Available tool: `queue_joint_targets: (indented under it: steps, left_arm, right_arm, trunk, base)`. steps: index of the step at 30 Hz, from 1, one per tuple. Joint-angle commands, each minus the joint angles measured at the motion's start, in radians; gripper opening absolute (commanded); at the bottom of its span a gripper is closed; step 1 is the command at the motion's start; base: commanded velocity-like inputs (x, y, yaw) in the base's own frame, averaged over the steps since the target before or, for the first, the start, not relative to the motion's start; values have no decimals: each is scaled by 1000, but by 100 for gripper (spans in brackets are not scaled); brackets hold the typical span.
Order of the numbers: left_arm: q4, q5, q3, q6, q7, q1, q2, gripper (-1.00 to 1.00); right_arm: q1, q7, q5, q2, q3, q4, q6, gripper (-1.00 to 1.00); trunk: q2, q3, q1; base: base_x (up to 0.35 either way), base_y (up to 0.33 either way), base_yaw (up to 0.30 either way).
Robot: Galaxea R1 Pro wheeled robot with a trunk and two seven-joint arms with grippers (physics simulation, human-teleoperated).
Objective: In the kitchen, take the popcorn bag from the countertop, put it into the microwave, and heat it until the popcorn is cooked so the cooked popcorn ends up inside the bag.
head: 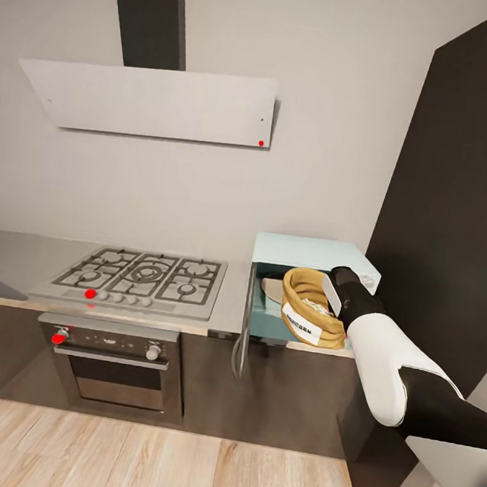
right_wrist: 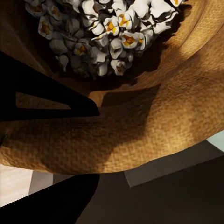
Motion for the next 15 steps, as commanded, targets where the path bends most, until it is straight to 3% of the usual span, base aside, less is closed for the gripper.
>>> queue_joint_targets:
  steps: [1, 15]
  left_arm:
    - [1, 1, 6, -3, 1, -1, 0, 100]
    - [1, 2, 10, -2, 1, -2, 1, 100]
  right_arm:
    - [-1, 3, 10, 1, -7, -1, 5, -100]
    - [-1, 3, 10, 2, -6, 0, 5, -100]
  trunk:
    - [-10, -6, 5]
    - [-108, -49, 58]
  base:
    - [0, 0, 0]
    - [0, 0, 0]
